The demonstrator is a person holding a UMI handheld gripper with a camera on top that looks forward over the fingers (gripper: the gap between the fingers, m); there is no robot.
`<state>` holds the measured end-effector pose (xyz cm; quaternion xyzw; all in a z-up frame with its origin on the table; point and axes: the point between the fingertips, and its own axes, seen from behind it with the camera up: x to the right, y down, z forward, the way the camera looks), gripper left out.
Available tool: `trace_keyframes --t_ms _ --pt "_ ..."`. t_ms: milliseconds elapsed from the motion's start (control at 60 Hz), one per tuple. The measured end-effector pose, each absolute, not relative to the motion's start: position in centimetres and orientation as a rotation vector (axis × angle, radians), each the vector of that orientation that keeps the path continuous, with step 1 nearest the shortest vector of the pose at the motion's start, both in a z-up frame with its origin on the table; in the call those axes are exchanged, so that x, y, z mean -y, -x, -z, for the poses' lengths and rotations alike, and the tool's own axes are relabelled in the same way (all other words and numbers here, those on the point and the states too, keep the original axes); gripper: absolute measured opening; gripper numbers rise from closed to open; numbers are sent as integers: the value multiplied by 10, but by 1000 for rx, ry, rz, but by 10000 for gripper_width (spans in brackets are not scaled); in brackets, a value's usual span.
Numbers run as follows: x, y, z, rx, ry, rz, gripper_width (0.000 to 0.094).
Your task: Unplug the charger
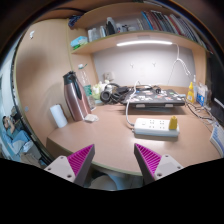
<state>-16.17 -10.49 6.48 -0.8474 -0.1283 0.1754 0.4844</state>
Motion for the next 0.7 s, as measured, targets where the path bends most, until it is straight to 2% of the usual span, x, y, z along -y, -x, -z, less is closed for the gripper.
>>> trace_keyframes --t_ms 350,700 --pt "73 106 -61 203 2061 -323 870" --pt "-15 16 -53 85 2013 -110 869"
